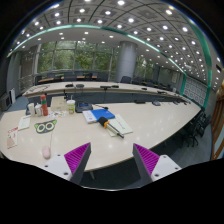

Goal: Arrange mouse

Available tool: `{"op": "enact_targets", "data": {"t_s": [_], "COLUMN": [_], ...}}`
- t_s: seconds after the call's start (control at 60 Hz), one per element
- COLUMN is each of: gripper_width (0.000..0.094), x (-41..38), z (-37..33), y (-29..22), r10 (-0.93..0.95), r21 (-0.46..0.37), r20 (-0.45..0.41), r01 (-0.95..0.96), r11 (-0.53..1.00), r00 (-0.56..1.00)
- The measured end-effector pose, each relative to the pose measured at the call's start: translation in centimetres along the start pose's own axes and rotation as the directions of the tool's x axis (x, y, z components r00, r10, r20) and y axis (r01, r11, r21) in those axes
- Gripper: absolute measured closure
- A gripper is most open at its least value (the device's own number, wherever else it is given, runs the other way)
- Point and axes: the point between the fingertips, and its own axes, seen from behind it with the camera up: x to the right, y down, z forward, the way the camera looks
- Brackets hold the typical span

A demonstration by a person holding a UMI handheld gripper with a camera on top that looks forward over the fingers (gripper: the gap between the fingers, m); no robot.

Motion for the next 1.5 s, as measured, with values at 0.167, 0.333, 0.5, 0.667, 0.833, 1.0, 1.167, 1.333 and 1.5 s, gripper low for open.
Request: {"op": "enact_targets", "data": {"t_s": [0.167, 0.333, 0.5, 0.667, 0.833, 1.0, 1.167, 1.333, 1.5], "gripper_width": [0.0086, 0.0083, 0.009, 0.0099, 0.0107, 0.0105, 0.017, 0.042, 0.0539], "x": [0.5, -1.6, -8.1, -19.9, -31.1, -38.9, -43.0, -43.9, -43.8], "z": [3.0, 5.0, 6.6, 8.3, 11.3, 15.5, 19.8, 21.5, 21.4], "y": [3.6, 10.0, 17.5, 21.2, 21.5, 18.9, 17.5, 17.2, 17.4], "r10": [-0.008, -0.015, -0.028, 0.027, 0.03, -0.01, -0.059, -0.095, -0.14], "r21": [-0.054, -0.109, -0.162, -0.17, -0.165, -0.107, -0.09, -0.079, -0.085], "r20": [-0.008, 0.037, 0.126, 0.263, 0.362, 0.41, 0.424, 0.407, 0.401], "r01": [0.008, 0.019, 0.048, 0.019, 0.033, 0.059, 0.107, 0.139, 0.189], "r11": [0.998, 0.994, 0.986, 0.985, 0.986, 0.993, 0.99, 0.987, 0.978], "r00": [1.0, 0.999, 0.992, 0.964, 0.932, 0.912, 0.904, 0.908, 0.905]}}
